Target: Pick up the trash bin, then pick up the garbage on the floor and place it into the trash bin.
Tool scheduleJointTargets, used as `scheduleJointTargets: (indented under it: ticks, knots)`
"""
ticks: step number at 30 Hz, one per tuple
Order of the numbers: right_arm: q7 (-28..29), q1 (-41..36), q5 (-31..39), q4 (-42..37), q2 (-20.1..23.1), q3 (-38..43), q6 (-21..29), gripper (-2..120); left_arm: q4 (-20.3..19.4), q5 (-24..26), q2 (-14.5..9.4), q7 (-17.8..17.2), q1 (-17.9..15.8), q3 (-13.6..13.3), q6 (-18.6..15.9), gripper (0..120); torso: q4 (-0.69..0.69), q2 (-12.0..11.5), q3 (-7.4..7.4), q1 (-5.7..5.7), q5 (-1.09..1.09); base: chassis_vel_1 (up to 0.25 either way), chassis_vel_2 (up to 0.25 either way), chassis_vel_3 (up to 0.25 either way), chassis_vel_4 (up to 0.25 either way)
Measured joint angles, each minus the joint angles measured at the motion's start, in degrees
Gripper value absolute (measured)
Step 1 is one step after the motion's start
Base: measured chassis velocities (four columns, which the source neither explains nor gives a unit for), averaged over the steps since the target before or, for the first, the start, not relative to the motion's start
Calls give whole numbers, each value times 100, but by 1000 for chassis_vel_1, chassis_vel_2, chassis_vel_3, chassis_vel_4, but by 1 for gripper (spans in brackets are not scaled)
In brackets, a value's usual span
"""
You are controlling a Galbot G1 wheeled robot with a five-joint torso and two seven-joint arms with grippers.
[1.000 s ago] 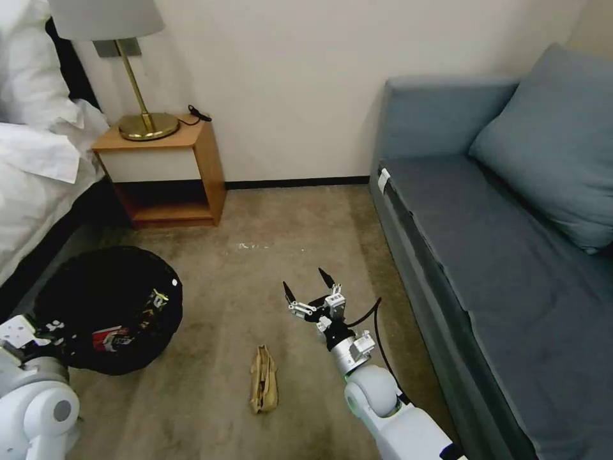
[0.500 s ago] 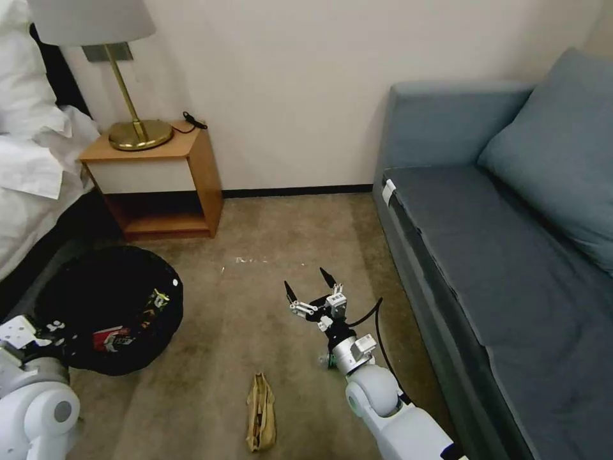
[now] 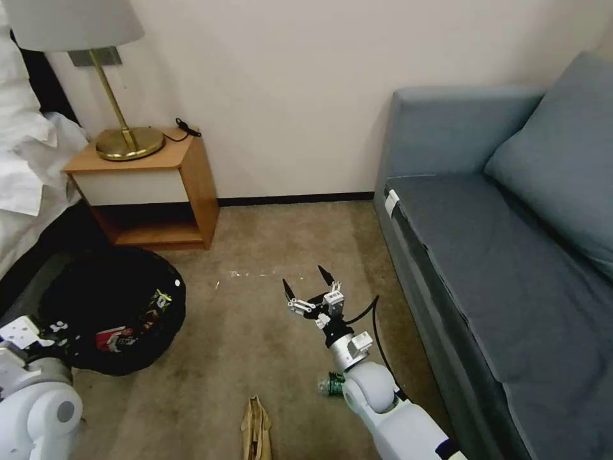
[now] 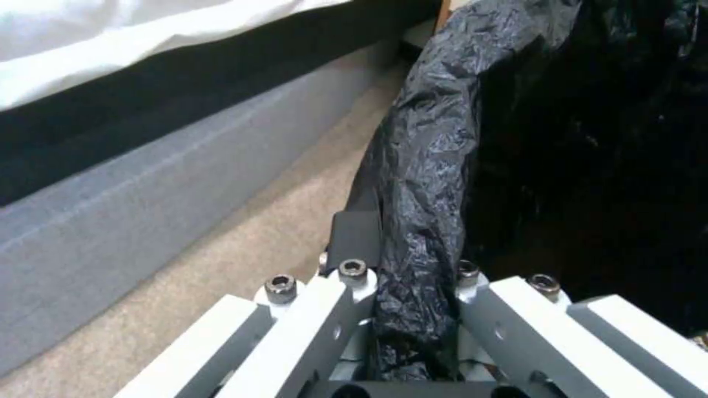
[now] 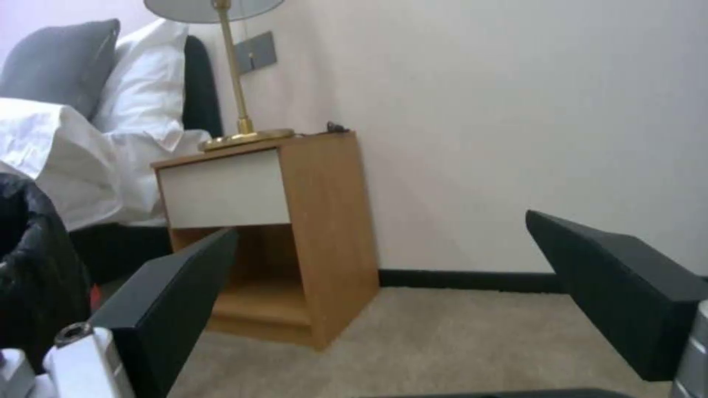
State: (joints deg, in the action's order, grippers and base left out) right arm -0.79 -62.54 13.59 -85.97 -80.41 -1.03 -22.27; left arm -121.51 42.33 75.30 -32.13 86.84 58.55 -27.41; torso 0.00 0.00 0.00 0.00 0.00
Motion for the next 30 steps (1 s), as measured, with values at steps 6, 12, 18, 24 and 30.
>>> scheduleJointTargets:
  ticks: [6, 12, 18, 24, 30]
  knots:
    - [274, 114, -106, -4, 74, -187, 282, 100, -1, -9, 14, 2, 8, 19, -5, 4, 0, 0, 0, 0, 0, 0, 0, 0, 0]
    - [856, 274, -274, -49, 279, -626, 1215, 100, -70, -31, 79, 3, 38, 63, 4, 4, -1, 0, 0, 0, 0, 0, 0, 0, 0]
    - [1014, 629, 967, -394, 477, -1173, 3270, 100, -143, -69, 135, 4, 78, 82, 24, 4, 0, 0, 0, 0, 0, 0, 0, 0, 0]
    - [1617, 1123, 2112, -529, 537, -1394, 5459, 100, -177, -75, 144, 5, 63, 92, 24, 4, 1, 0, 0, 0, 1, 0, 0, 0, 0]
    - [2375, 1257, 3933, -1298, 1227, -2062, 6540, 100, -220, -79, 156, 3, 45, 103, 9, 4, -2, 0, 0, 0, 0, 0, 0, 0, 0]
